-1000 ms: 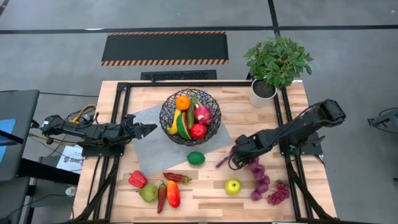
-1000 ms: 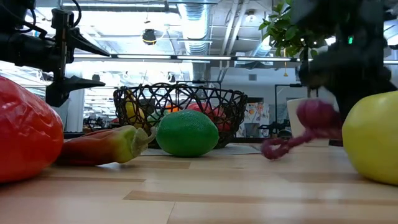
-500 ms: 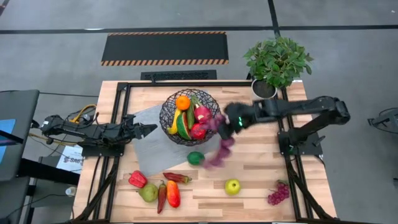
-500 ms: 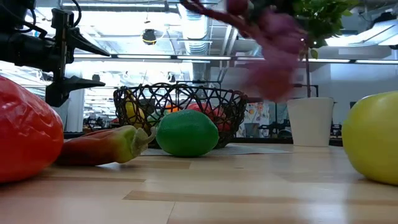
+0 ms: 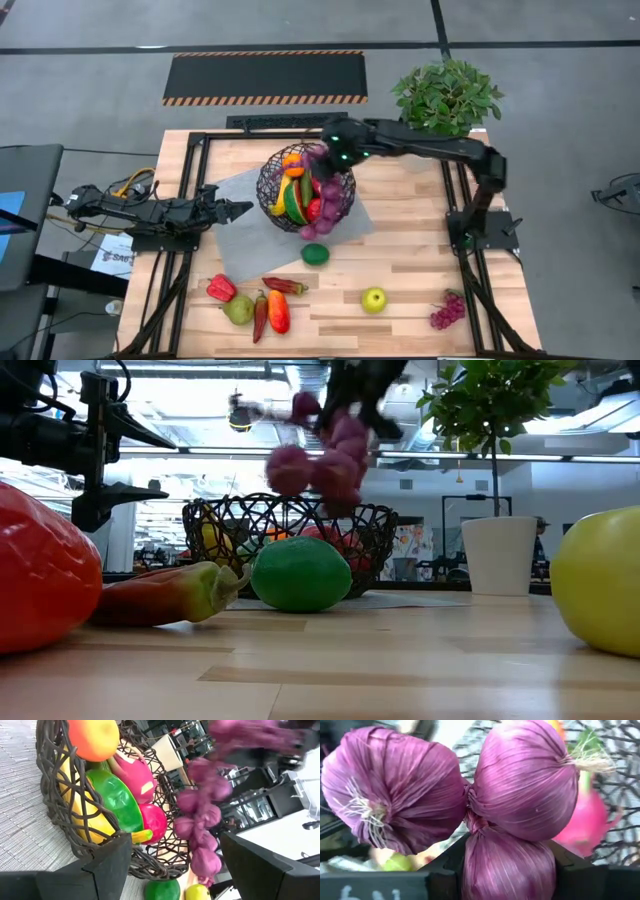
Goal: Build produce basket
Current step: Put the onions into the wire basket, then put the grapes into the wired basket
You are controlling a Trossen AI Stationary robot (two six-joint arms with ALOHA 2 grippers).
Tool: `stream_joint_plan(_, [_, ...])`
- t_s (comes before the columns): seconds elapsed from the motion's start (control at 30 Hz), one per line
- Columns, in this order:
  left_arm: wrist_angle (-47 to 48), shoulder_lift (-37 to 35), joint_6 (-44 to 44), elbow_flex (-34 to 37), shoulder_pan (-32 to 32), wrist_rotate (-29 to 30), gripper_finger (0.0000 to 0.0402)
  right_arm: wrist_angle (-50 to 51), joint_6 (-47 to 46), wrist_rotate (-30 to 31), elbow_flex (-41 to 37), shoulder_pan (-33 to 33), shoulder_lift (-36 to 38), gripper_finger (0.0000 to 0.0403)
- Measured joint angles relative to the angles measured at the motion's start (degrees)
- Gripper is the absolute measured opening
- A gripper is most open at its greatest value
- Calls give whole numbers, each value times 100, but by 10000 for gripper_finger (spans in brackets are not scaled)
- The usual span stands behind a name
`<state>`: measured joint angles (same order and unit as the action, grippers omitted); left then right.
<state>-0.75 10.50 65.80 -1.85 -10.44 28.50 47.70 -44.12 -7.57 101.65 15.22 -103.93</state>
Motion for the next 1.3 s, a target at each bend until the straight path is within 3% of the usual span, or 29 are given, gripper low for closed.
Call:
stream_joint_plan(0.23, [3,-2,3,0,0,-198,289,384,120,-20,7,538,-732,173])
stream_joint_plan(0.47, [10,-1,-5,0,0,-323,289,482,93,-53,11,720,-849,344])
stream_joint_plan(0.57, [11,-1,-11,0,0,-338,289,703,54,-66,9,807,-741,385])
stream_joint_plan(0.8, [22,0,-17,0,0,-538,289,2132,250,-142,13,787,11,377])
stream_joint_plan(0.93, [22,0,-17,0,0,-558,289,3068,142,199,13,344,593,363])
stream_joint_plan(1.03, [24,0,-17,0,0,-558,289,3874,-432,903,13,-320,983,358])
stream_joint_plan(1.13, [24,0,-17,0,0,-558,289,4196,-1426,1434,-135,-1219,1279,356])
stream_joint_plan(1.3, [24,0,-10,0,0,-554,289,4204,-3474,1481,-856,-2789,1764,356])
